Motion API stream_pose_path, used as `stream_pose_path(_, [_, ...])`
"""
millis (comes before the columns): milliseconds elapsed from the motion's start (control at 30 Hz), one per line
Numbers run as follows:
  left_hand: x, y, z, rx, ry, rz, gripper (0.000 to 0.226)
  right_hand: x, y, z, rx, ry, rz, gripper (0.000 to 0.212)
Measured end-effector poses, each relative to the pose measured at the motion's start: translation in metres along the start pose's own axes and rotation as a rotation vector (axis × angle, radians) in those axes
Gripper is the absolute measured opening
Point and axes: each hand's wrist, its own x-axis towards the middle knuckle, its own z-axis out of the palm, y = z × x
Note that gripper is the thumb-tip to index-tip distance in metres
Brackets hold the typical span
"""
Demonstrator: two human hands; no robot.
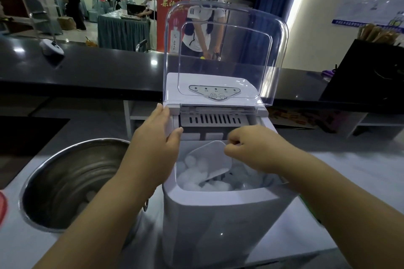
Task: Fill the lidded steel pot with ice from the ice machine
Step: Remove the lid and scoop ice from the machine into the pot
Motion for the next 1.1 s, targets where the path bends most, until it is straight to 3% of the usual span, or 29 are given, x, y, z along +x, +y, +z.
stream_pose_path(267, [-0.001, -0.001, 0.001, -0.017, 0.002, -0.004, 0.054, 0.007, -0.002, 0.010, 0.199, -0.130, 0.076, 0.032])
stream_pose_path(400, [-0.001, -0.001, 0.001, -0.017, 0.004, -0.005, 0.052, 0.007, -0.001, 0.010, 0.427, -0.202, 0.180, 0.030])
stream_pose_path(733, [-0.003, -0.001, 0.000, -0.043, 0.039, 0.010, 0.041, 0.000, -0.004, 0.002, 0.601, -0.224, 0.272, 0.020])
stream_pose_path(933, [-0.002, -0.002, 0.000, -0.080, 0.059, -0.001, 0.043, -0.005, -0.001, -0.004, 0.711, -0.199, 0.301, 0.028])
stream_pose_path(1100, [0.000, -0.010, -0.002, -0.186, 0.063, -0.011, 0.040, -0.010, 0.000, -0.008, 0.836, -0.169, 0.325, 0.011])
